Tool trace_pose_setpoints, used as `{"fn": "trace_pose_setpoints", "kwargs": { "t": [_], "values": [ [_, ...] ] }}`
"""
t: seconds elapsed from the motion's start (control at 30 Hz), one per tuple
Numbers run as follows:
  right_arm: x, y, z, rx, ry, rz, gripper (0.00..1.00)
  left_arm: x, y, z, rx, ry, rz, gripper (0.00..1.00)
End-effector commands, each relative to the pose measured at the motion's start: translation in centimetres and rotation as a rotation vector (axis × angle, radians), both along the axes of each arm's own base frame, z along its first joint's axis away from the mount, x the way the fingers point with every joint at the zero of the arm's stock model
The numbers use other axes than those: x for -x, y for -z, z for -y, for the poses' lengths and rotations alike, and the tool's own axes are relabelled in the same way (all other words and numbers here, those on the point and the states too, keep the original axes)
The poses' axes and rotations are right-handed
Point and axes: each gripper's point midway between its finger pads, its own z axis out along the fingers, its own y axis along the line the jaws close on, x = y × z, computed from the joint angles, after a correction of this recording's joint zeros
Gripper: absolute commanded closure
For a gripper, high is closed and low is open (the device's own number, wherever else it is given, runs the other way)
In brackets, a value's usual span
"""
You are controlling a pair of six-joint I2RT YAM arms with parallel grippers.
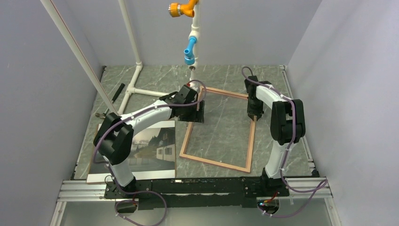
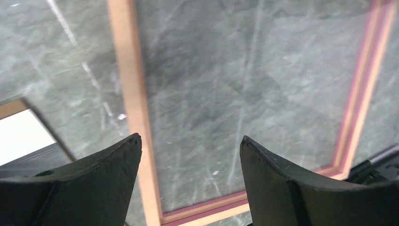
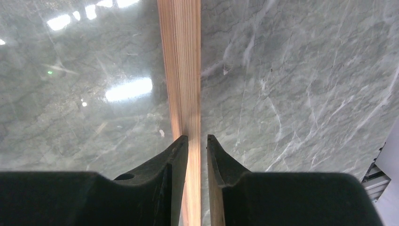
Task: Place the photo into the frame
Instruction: Adjust the photo frame item on the photo frame.
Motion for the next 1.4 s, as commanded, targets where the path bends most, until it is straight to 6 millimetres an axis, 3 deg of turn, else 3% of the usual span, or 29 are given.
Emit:
{"fn": "trace_pose_setpoints", "kwargs": {
  "t": [0.0,0.17,0.43,0.6,0.9,0.97,1.17,1.37],
  "values": [
    [3.6,6.2,-2.4,-0.139,0.014,-0.205,0.74,-0.7,3.3,-4.8,-0.151,-0.087,-0.074,0.2],
    [3.6,6.5,-2.9,-0.196,0.015,-0.226,0.73,-0.9,6.4,-6.3,-0.212,-0.079,-0.154,0.22],
    [3.7,6.9,-3.7,-0.325,0.03,-0.253,0.72,-0.4,7.3,-2.7,-0.114,0.032,-0.202,0.36],
    [2.4,4.9,-3.8,-0.416,0.058,-0.155,0.69,1.6,7.8,-0.7,-0.086,0.067,-0.236,0.56],
    [0.6,2.1,-4.1,-0.477,0.057,-0.034,0.46,4.5,8.2,-0.5,-0.107,0.024,-0.282,0.72],
    [0.4,1.6,-3.3,-0.522,0.098,0.011,0.41,4.6,8.2,-1.0,-0.117,0.009,-0.274,0.76],
    [0.5,-0.1,-3.6,-0.753,0.161,0.118,0.32,5.3,8.3,-0.9,-0.086,-0.002,-0.294,0.91],
    [0.9,-0.8,-4.0,-0.786,0.163,0.16,0.25,5.8,7.8,-0.7,-0.037,-0.017,-0.295,0.99]
  ]
}}
